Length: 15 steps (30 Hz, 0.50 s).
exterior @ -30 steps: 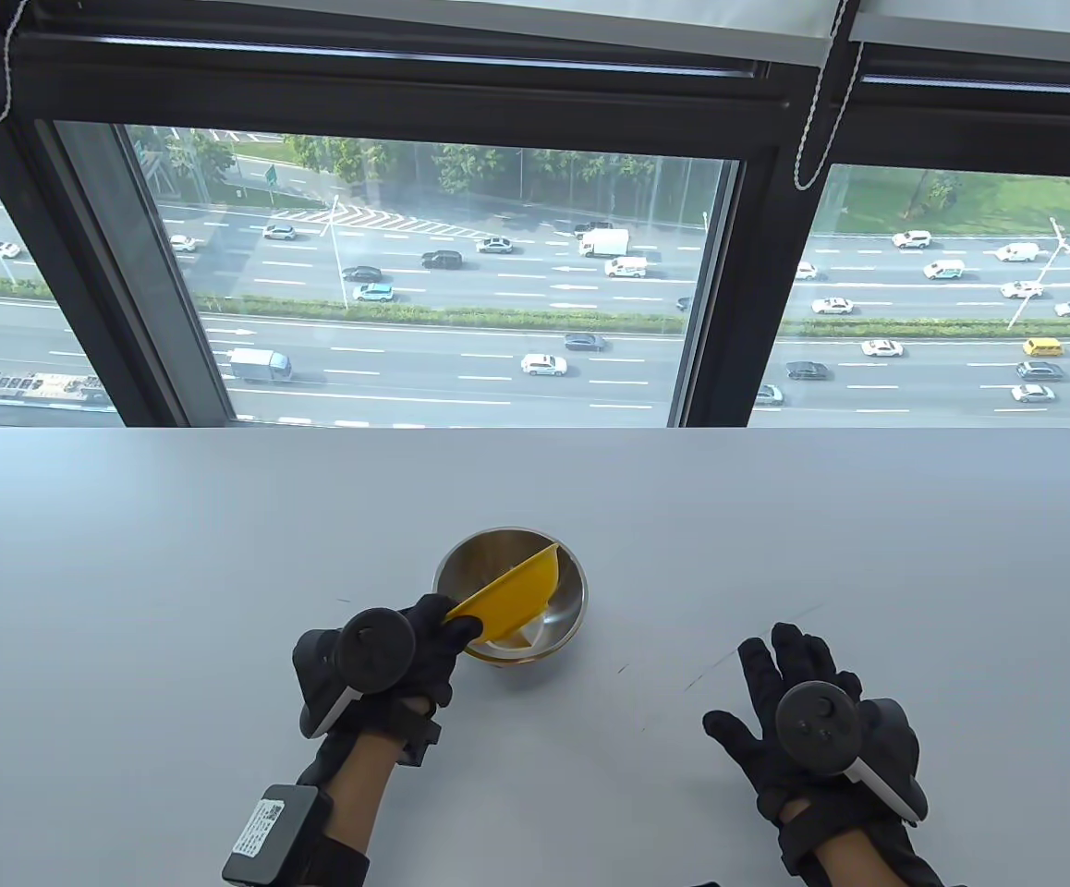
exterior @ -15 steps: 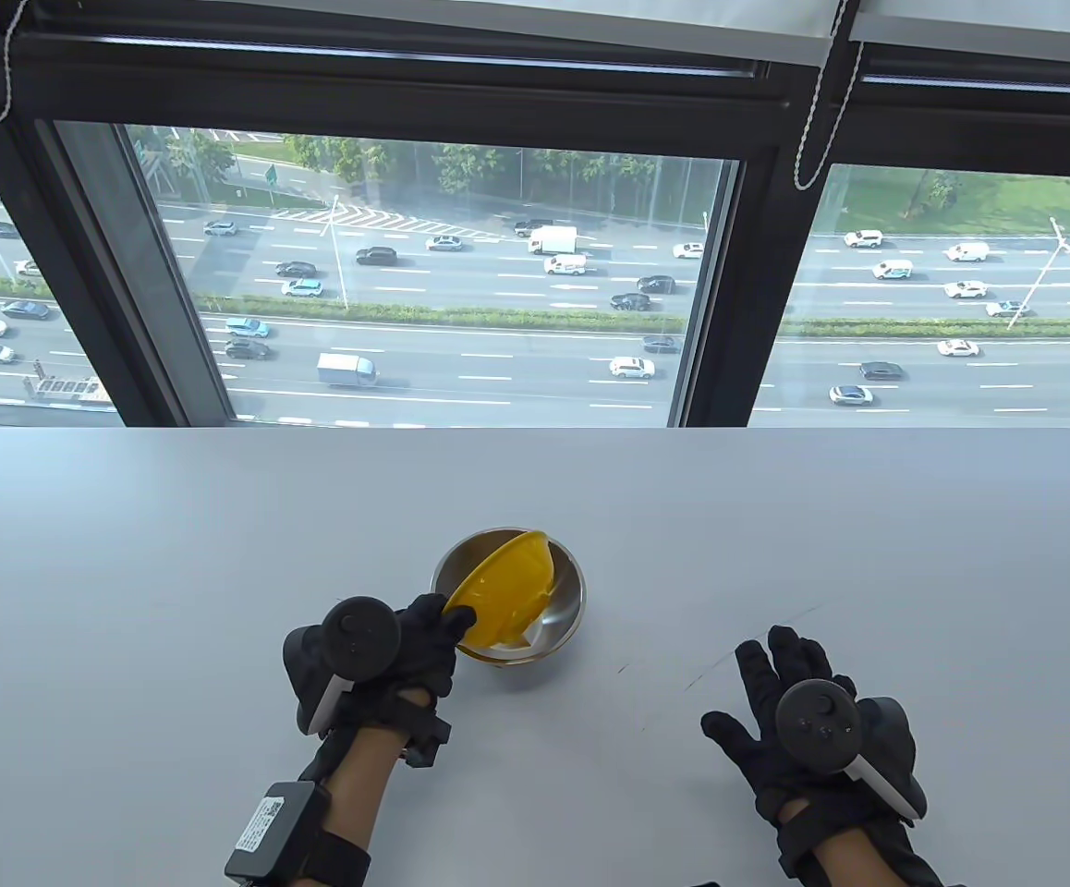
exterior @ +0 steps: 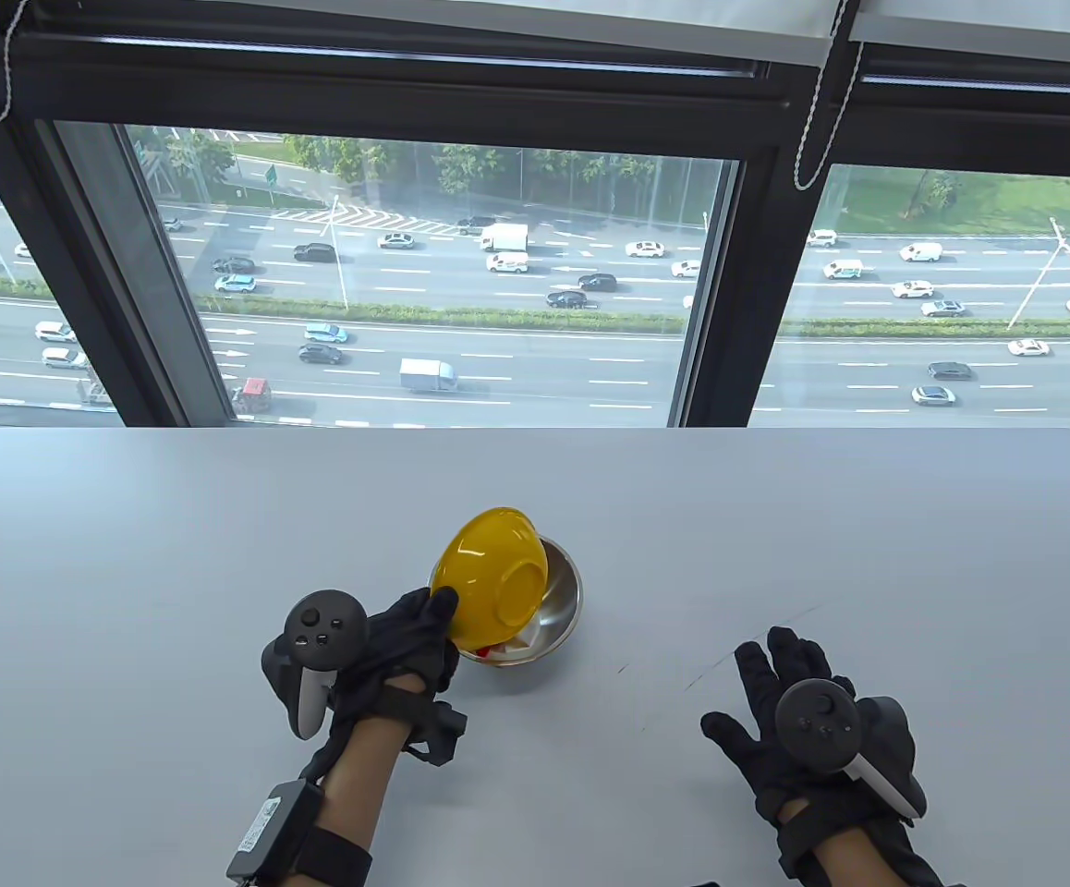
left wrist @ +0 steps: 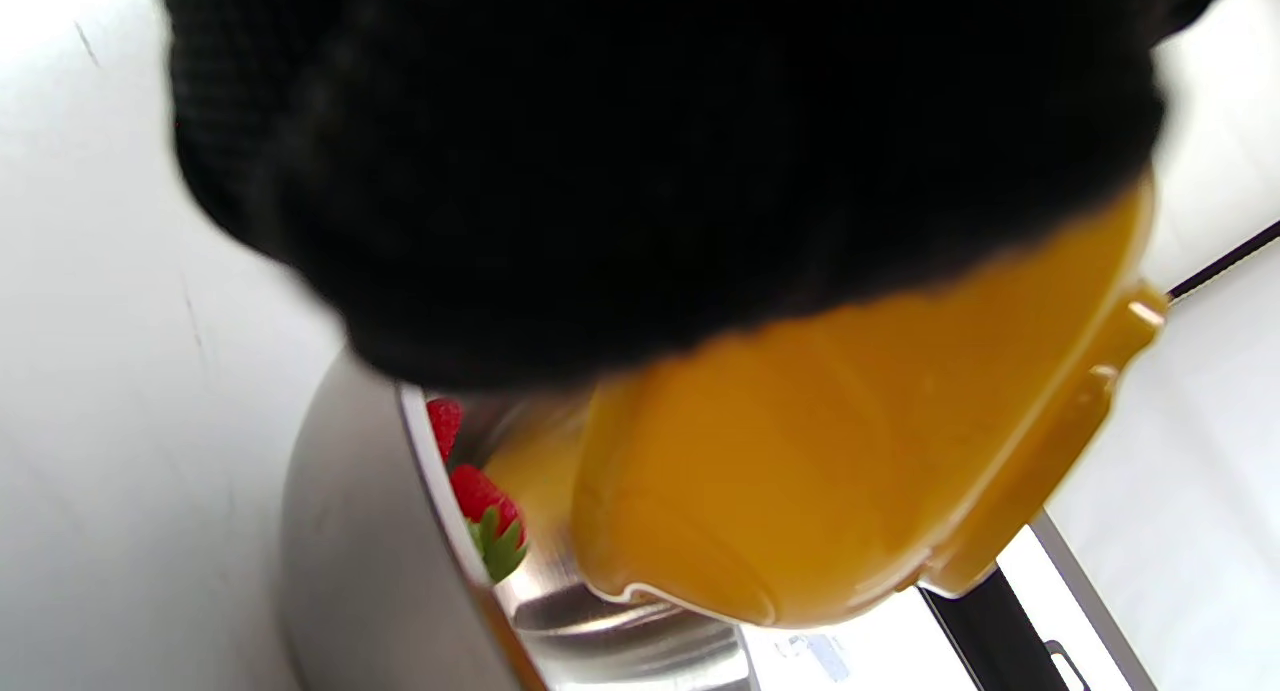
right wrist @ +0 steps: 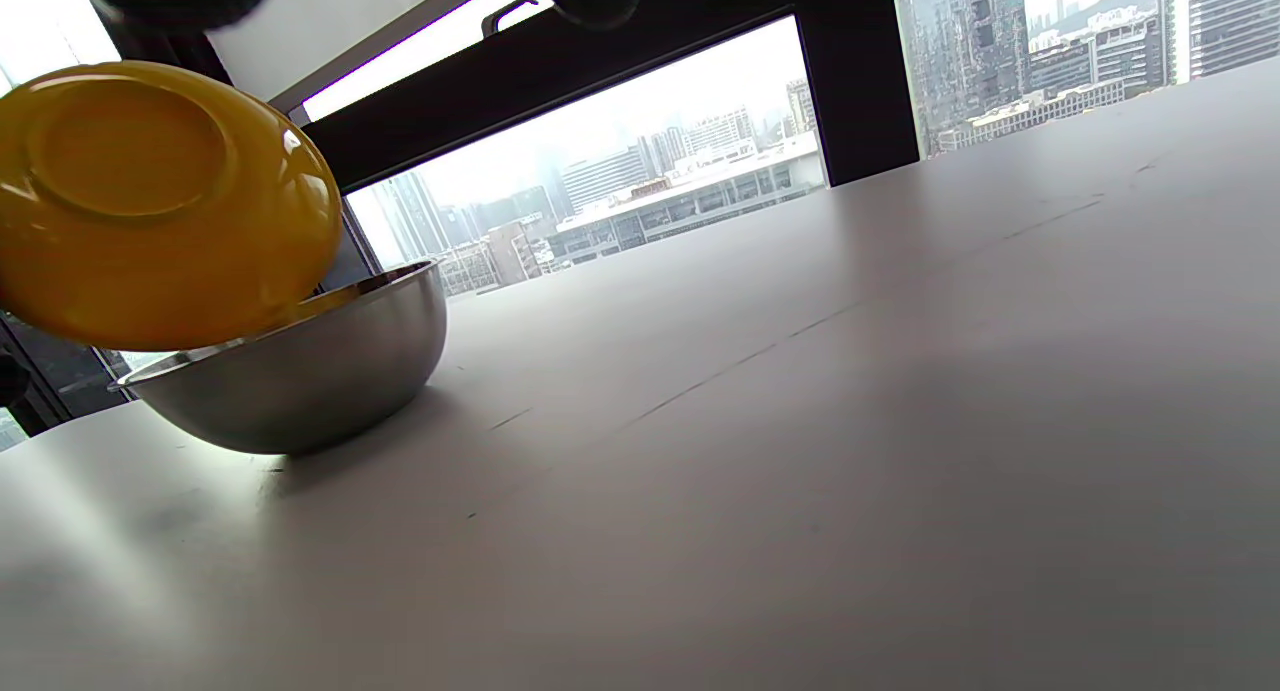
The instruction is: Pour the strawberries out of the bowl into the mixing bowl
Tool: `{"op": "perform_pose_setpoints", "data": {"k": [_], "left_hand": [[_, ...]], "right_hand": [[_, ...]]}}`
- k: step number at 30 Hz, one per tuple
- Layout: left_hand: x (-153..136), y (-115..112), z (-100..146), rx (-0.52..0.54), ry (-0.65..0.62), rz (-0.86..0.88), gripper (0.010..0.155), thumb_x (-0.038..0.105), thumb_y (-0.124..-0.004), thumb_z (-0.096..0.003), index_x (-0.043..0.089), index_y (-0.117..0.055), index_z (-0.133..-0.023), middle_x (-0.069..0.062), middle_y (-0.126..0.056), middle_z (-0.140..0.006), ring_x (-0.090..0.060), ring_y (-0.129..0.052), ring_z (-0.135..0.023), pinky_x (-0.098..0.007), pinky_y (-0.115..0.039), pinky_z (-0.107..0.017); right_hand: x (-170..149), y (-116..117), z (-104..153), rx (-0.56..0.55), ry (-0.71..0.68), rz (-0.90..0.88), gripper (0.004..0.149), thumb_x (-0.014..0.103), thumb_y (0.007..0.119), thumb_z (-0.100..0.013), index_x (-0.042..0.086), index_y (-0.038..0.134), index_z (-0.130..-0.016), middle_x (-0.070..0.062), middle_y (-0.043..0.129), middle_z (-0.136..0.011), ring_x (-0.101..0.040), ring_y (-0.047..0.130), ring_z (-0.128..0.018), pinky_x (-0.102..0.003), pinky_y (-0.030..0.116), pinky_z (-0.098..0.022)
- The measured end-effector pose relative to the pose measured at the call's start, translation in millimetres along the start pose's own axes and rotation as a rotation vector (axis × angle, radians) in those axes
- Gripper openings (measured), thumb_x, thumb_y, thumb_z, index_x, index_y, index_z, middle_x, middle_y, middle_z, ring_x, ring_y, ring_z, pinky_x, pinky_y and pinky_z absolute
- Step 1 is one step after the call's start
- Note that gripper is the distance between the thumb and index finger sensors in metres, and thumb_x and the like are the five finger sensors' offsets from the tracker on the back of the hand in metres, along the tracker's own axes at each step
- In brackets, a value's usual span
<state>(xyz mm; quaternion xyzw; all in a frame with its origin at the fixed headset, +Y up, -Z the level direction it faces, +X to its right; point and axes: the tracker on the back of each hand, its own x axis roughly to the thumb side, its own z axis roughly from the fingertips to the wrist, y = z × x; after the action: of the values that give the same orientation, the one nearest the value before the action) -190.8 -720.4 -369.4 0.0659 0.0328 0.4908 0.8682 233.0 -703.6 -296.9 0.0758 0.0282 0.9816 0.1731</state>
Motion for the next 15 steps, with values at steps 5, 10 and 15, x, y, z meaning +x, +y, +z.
{"op": "perform_pose_setpoints", "data": {"k": [5,10,15], "left_hand": [[4.0,1.5,1.0,0.008,-0.027,-0.038,0.058,0.065,-0.065,-0.0354,0.025,-0.098,-0.06,0.006,-0.107,-0.019,-0.011,-0.111,-0.011,-0.042,-0.095,-0.034],[2.7,2.2,0.3,0.013,-0.036,-0.04,0.058,0.065,-0.065,-0.0355,0.025,-0.098,-0.06,0.006,-0.107,-0.019,-0.011,-0.111,-0.012,-0.043,-0.095,-0.034],[2.3,4.6,1.2,0.014,-0.043,-0.041,0.058,0.066,-0.066,-0.0356,0.025,-0.099,-0.06,0.005,-0.108,-0.02,-0.012,-0.111,-0.013,-0.044,-0.094,-0.036]], "right_hand": [[-0.1,0.0,0.1,0.0,0.0,0.0,0.085,0.068,0.063,-0.04,0.023,0.038,-0.107,-0.016,0.016,-0.114,-0.05,0.025,-0.105,-0.074,0.03,-0.068],[-0.2,-0.2,0.3,0.0,0.001,-0.001,0.085,0.068,0.063,-0.04,0.023,0.038,-0.107,-0.016,0.017,-0.114,-0.05,0.025,-0.105,-0.074,0.03,-0.068],[-0.1,-0.1,0.3,0.002,0.001,0.0,0.085,0.068,0.063,-0.04,0.023,0.038,-0.107,-0.016,0.017,-0.114,-0.05,0.025,-0.105,-0.074,0.03,-0.068]]}}
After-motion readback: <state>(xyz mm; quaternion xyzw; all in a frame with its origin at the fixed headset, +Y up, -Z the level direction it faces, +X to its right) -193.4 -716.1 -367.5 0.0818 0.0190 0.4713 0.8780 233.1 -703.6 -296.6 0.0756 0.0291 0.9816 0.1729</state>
